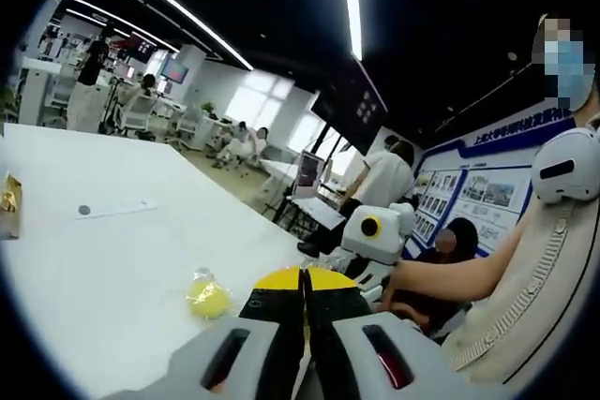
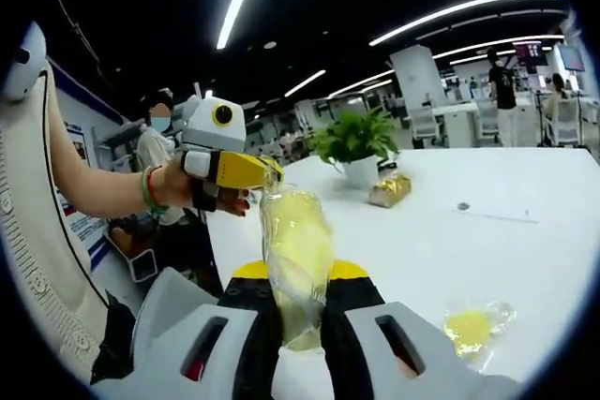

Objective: Compare the silicone blocks by pressing each to a similar depth, holding the contact briefly, and releasing to observe deformation and rebound differences across the visible hardness samples.

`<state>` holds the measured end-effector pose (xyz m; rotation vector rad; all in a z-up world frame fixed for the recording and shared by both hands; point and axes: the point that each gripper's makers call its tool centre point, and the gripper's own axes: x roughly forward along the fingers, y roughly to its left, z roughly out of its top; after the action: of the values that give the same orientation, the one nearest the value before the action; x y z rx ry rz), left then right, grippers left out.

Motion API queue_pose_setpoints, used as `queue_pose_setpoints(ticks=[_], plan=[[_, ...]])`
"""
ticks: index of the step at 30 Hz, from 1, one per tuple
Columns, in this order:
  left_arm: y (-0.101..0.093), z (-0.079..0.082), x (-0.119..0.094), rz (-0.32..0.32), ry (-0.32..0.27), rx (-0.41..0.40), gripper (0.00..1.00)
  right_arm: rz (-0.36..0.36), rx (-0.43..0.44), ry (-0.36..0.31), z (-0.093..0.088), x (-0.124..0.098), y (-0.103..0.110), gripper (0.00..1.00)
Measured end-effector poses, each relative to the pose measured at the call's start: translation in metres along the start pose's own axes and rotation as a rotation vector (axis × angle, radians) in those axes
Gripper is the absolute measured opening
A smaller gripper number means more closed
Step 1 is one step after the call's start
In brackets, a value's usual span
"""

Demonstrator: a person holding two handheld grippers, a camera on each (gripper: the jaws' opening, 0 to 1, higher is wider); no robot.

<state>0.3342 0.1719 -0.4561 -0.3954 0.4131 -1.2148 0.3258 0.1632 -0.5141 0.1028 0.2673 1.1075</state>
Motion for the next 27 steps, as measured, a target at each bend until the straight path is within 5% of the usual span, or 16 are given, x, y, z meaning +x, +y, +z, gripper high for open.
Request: queue_pose_setpoints(ticks=[27], plan=[[-0.006, 0.0, 0.005, -0.002, 0.006, -0.041, 0.0, -0.052, -0.03, -0.013, -0.002, -0.006, -0.012, 0.29]])
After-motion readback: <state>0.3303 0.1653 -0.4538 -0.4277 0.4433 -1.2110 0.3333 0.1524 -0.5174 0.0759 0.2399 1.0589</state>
